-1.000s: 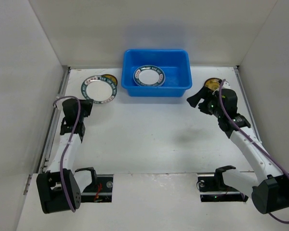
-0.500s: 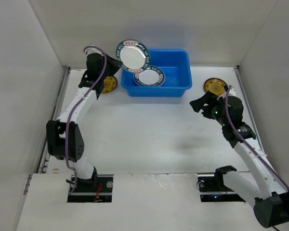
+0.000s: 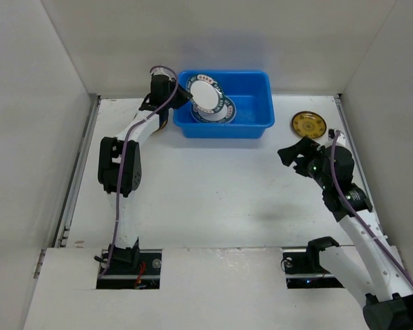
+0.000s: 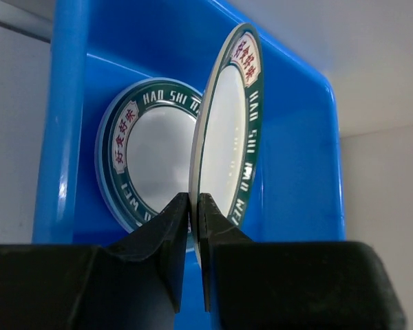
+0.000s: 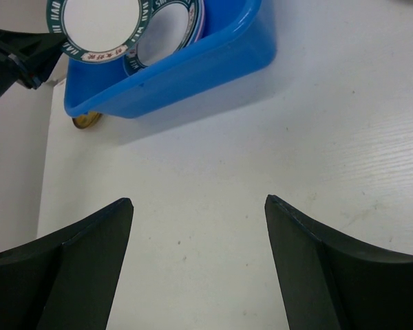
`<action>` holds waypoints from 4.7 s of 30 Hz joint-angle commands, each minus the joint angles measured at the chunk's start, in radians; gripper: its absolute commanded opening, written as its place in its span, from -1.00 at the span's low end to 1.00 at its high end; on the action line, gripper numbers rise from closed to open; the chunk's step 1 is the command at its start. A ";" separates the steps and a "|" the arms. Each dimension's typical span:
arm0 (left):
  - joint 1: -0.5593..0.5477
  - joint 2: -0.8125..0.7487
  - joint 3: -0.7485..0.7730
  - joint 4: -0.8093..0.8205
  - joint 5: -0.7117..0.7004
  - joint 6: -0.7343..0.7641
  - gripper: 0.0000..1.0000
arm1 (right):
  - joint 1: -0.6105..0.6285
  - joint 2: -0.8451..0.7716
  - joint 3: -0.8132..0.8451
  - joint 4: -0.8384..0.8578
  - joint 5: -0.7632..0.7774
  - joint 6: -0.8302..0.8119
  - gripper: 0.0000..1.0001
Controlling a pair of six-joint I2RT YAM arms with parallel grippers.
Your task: Place the plates into the plastic bin on the countertop
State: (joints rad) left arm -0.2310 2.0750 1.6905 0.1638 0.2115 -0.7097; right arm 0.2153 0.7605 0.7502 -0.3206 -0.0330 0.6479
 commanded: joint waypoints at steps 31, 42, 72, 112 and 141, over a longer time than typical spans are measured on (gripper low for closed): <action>-0.066 0.008 0.173 -0.069 -0.021 0.209 0.78 | -0.061 -0.047 -0.041 0.026 -0.016 0.007 0.68; -0.074 -0.127 0.080 -0.103 -0.133 0.391 0.82 | -0.049 -0.004 -0.035 0.080 -0.044 0.019 0.68; 0.318 -0.035 -0.499 0.233 -0.121 -0.482 0.54 | -0.058 0.007 -0.069 0.089 -0.058 0.061 0.67; 0.074 0.025 0.273 -0.055 0.123 -0.168 -0.87 | -0.215 -0.095 -0.118 0.098 -0.146 0.042 0.65; -0.086 0.295 0.417 -0.056 -0.106 0.223 -0.32 | -0.253 -0.386 -0.195 -0.002 -0.154 0.007 0.67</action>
State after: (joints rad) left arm -0.2958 2.4001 2.0632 0.0666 0.1059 -0.5400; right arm -0.0227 0.3874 0.5552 -0.3397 -0.1917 0.6659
